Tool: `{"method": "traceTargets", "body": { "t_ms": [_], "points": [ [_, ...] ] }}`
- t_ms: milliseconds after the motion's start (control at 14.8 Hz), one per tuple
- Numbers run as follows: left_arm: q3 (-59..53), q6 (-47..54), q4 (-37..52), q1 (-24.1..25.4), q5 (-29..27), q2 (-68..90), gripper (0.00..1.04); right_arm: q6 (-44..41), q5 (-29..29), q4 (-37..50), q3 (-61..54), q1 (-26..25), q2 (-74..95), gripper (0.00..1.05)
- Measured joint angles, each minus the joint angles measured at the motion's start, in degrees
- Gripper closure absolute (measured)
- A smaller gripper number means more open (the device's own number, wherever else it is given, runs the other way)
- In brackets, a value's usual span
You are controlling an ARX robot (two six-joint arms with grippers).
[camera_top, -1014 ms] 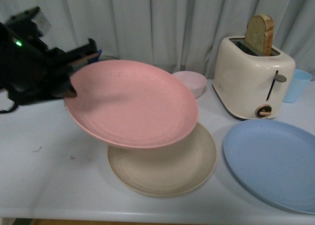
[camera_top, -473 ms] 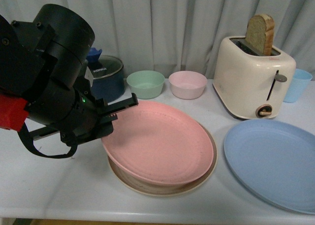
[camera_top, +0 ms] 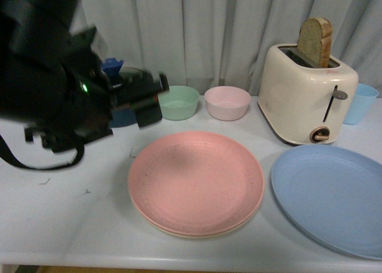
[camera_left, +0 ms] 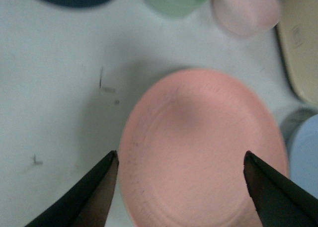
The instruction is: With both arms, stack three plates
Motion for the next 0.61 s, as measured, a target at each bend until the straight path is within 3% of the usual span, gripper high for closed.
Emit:
{"method": "traceTargets", "body": {
  "t_ms": [68, 135, 203, 338, 473, 541, 609],
  "points": [
    [0.7, 1.7, 1.1, 0.3, -0.3, -3.9, 0.15, 0.0, 0.0, 0.0, 0.0, 0.0, 0.0, 0.06],
    [-2.3, 5.6, 15.2, 0.2, -4.7, -2.5, 0.12, 0.0, 0.0, 0.0, 0.0, 0.0, 0.0, 0.06],
    [-12.8, 13.8, 33.5, 1.2, -11.2, -1.5, 0.26, 0.0, 0.0, 0.0, 0.0, 0.0, 0.0, 0.06],
    [-27.0, 23.7, 54.4, 5.2, -10.6, -7.3, 0.53, 0.0, 0.0, -0.1, 0.0, 0.0, 0.0, 0.06],
    [-34.3, 26.3, 62.5, 7.9, -7.6, -16.1, 0.82, 0.0, 0.0, 0.0, 0.0, 0.0, 0.0, 0.06],
    [-38.9, 26.6, 59.8, 8.9, -6.1, -16.2, 0.97, 0.0, 0.0, 0.0, 0.0, 0.0, 0.0, 0.06],
    [-41.8, 26.8, 58.8, 9.8, -5.1, -18.2, 1.03, 0.0, 0.0, 0.0, 0.0, 0.0, 0.0, 0.06]
  ]
}}
